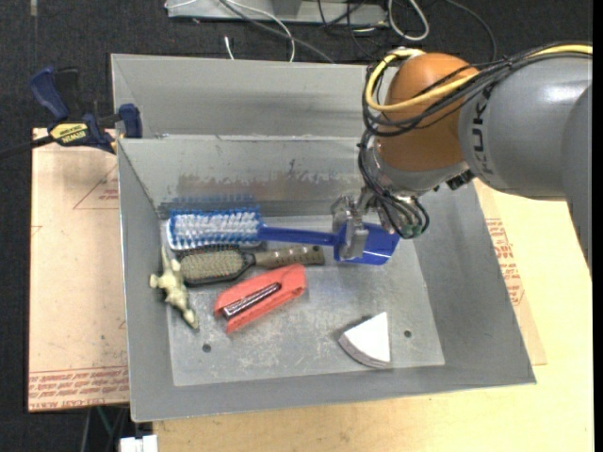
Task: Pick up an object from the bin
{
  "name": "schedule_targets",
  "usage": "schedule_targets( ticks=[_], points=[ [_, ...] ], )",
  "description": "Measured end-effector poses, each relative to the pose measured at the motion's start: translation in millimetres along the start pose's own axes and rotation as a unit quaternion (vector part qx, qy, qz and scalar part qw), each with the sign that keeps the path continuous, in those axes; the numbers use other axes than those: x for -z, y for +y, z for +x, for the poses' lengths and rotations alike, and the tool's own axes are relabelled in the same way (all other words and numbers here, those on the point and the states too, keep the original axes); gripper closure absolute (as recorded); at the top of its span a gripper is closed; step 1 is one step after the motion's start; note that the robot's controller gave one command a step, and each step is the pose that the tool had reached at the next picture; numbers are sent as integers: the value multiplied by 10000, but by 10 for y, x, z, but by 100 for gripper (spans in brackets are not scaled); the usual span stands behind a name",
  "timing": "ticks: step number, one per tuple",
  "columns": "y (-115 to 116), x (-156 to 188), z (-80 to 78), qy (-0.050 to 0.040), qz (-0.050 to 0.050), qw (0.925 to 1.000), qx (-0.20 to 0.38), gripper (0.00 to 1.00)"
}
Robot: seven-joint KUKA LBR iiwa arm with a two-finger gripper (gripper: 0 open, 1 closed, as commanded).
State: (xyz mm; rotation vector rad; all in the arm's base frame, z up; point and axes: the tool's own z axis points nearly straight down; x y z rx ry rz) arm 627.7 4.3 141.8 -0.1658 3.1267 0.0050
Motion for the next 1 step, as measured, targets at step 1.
schedule_targets(
  ticks=[1],
  points=[
    [1, 116, -12, -21, 1, 10000, 0, 100]
  ],
)
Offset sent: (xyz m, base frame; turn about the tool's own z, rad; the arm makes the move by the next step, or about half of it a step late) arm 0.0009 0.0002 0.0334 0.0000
